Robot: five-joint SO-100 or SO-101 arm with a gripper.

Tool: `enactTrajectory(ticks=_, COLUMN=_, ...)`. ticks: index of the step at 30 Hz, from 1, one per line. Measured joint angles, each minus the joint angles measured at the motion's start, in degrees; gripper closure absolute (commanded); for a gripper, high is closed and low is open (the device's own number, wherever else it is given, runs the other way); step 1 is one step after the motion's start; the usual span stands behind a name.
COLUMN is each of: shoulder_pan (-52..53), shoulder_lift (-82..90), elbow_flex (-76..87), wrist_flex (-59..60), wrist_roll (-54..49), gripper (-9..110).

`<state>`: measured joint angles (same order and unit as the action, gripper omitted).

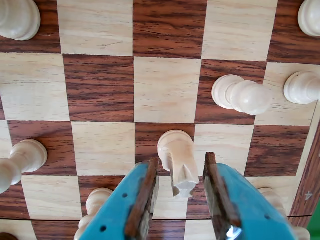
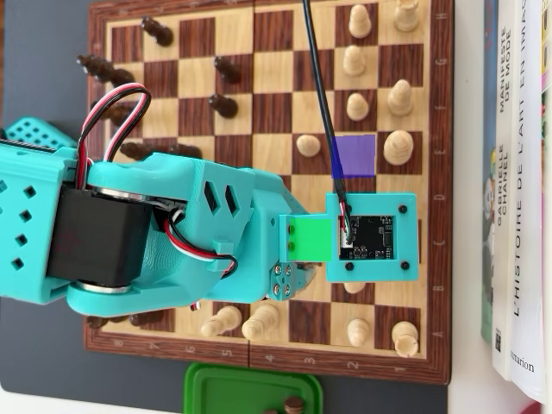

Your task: Play chess

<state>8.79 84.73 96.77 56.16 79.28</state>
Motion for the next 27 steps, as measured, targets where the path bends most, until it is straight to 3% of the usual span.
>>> enactTrajectory(ticks=14, shoulder_pan=0.09, shoulder_lift=4.04, elbow_flex=0.09, wrist_flex=0.0, wrist_roll=0.0, gripper=87)
enactTrajectory(ticks=27, shoulder_pan=0.09, shoulder_lift=23.03, elbow_flex=9.58, wrist_flex=-0.53, wrist_roll=0.0, gripper=88)
